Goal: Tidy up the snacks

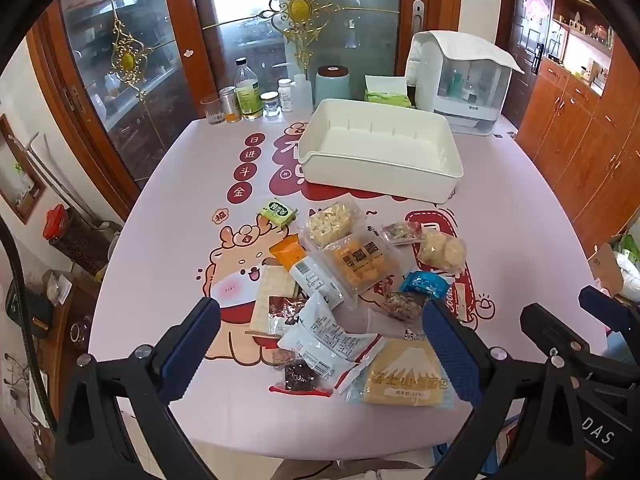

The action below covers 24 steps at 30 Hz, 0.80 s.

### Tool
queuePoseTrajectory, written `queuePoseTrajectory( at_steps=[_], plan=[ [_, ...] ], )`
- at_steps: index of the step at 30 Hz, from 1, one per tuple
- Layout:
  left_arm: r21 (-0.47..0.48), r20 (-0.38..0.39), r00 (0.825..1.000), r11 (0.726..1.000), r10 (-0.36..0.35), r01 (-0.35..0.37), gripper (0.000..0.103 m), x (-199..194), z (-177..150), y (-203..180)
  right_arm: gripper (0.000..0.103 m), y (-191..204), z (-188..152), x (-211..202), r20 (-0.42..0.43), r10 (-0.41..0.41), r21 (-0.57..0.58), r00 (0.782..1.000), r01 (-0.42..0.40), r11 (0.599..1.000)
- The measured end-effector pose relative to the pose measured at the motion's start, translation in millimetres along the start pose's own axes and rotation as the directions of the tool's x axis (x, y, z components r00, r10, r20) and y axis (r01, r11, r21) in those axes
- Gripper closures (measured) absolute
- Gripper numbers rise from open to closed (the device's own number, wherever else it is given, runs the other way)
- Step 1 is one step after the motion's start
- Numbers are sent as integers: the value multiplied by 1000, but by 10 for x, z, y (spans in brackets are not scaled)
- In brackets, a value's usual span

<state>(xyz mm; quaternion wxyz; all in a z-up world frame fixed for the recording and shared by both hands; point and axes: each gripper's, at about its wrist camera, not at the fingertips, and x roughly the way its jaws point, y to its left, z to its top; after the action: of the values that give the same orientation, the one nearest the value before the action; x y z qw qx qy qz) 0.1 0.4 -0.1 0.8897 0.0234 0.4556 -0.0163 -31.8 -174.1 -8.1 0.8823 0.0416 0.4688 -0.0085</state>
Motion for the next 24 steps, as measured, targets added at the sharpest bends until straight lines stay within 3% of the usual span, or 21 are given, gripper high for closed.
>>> queuePoseTrajectory(
  at_steps=[24],
  plan=[
    [5, -6, 1000, 1000, -1, 1, 6, 17, 44, -48, 19, -39, 30, 47, -14, 11, 9, 1000, -11, 1000]
  ],
)
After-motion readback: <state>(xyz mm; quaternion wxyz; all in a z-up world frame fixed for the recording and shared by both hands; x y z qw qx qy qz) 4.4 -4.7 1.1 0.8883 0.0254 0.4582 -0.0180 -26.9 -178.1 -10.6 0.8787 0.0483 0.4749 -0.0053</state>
